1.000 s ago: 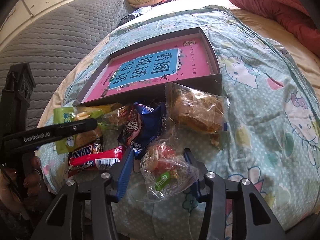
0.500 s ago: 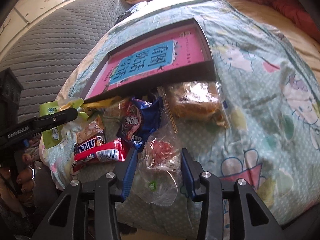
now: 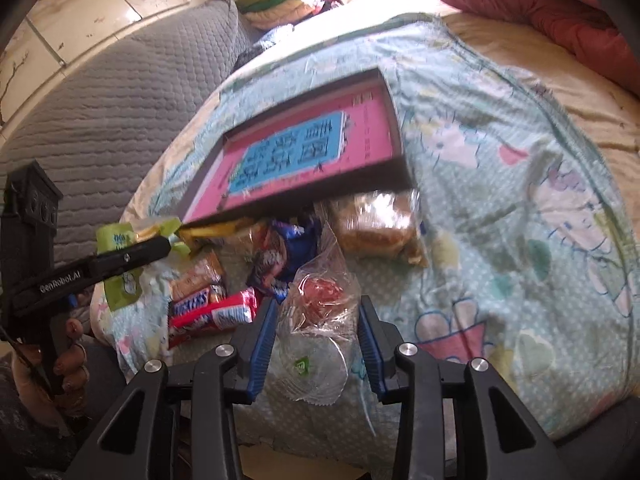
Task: Organize snacks
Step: 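Carry the clear bag with the right tool while the left carries the green bag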
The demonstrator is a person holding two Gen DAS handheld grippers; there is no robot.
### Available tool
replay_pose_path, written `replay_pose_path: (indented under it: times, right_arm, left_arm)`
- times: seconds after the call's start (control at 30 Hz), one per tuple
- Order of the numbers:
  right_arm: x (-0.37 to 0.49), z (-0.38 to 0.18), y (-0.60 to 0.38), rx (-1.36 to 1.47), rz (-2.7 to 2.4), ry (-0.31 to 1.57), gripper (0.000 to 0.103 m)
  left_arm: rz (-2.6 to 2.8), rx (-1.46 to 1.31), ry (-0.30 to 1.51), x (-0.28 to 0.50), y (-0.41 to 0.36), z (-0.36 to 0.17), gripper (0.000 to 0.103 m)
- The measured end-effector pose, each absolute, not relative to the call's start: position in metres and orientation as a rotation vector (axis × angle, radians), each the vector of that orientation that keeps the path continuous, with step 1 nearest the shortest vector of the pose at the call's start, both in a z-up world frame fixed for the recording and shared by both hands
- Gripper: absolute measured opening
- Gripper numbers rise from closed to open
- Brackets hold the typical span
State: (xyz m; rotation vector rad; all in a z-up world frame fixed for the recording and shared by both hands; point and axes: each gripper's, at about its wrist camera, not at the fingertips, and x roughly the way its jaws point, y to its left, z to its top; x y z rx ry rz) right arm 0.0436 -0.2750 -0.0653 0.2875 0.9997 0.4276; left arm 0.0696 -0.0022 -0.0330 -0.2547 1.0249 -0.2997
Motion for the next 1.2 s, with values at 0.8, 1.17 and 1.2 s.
replay_pose_path:
  times: [0.8,1.17,1.2]
  right_arm:
    - [0.110,0.016,-0.273,0.247,0.451,0.788,0.040]
    - [0.160,-0.008,-0.253,0.239,0.499,0.802,0.040]
    - [0.163,-0.011,-0.253,0.249,0.499,0.804,0.040]
  left_arm:
    - [-0.234,-0.252,0.935,0.085,0.026,0.001,0.035]
    - [-0.211,-0.230,0.919,0.123,0.022,-0.013,0.035]
    - [-0.206,-0.235,0.925,0.127,0.023,-0.017,0.035]
